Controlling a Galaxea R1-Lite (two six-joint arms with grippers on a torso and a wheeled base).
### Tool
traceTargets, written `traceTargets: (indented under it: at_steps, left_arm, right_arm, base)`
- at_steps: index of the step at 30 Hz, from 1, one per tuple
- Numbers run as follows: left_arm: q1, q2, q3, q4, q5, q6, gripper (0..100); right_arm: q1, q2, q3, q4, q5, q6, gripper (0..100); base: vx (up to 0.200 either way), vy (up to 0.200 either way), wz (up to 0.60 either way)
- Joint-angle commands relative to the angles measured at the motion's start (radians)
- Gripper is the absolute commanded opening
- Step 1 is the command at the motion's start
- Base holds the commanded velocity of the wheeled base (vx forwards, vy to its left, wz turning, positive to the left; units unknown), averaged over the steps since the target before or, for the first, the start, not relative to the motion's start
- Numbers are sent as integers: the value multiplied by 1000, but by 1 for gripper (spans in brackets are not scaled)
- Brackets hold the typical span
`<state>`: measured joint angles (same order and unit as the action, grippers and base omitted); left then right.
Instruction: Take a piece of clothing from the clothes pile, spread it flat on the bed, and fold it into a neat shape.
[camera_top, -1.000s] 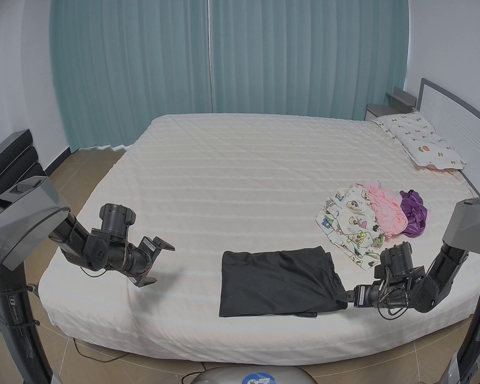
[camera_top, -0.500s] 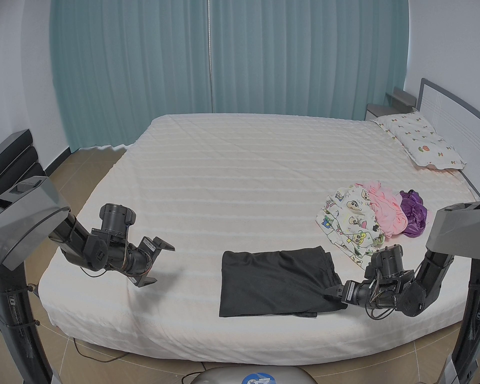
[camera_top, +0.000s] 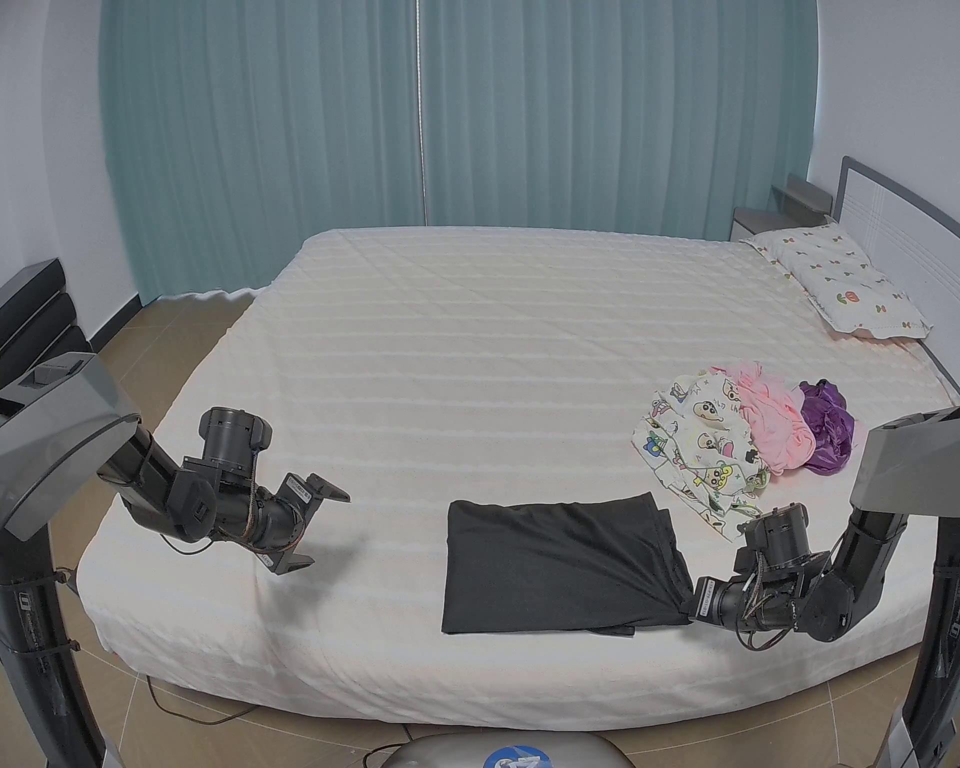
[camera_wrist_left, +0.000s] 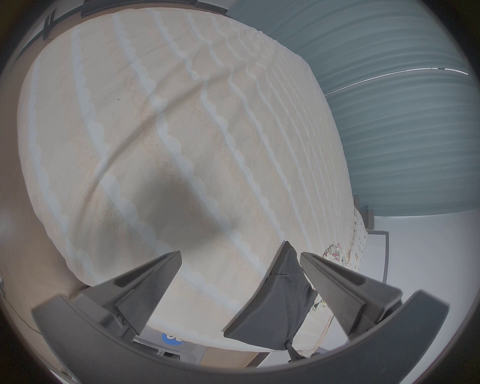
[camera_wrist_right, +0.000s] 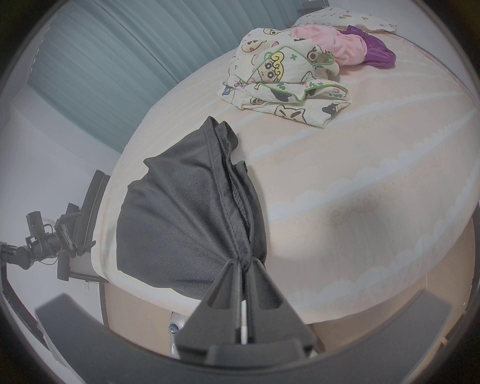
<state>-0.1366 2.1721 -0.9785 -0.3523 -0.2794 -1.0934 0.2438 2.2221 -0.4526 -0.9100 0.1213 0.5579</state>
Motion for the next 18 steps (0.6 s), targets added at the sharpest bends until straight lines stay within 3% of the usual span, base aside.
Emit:
traceTargets:
  at_steps: [1, 10, 13, 16, 18]
  left_arm:
    - [0, 2, 0, 0, 0, 0, 100]
    - [0, -3, 1, 1, 0, -3, 100]
    - [0, -2, 1, 3, 0, 0, 100]
    - [0, -2, 1, 3, 0, 1, 100]
    - [0, -2, 1, 3, 2, 0, 100]
  right_arm:
    - [-5, -2, -8, -6, 0, 0, 100]
    - [-28, -52, -55, -139, 1, 2, 100]
    - [-41, -38, -104, -130, 0, 2, 100]
    - [-38, 34, -195, -115, -2, 2, 100]
    - [-35, 62, -227, -113, -2, 2, 100]
  base:
    - [0, 0, 0]
    - [0, 0, 0]
    - [200, 0, 0]
    - [200, -200, 0]
    - [200, 0, 0]
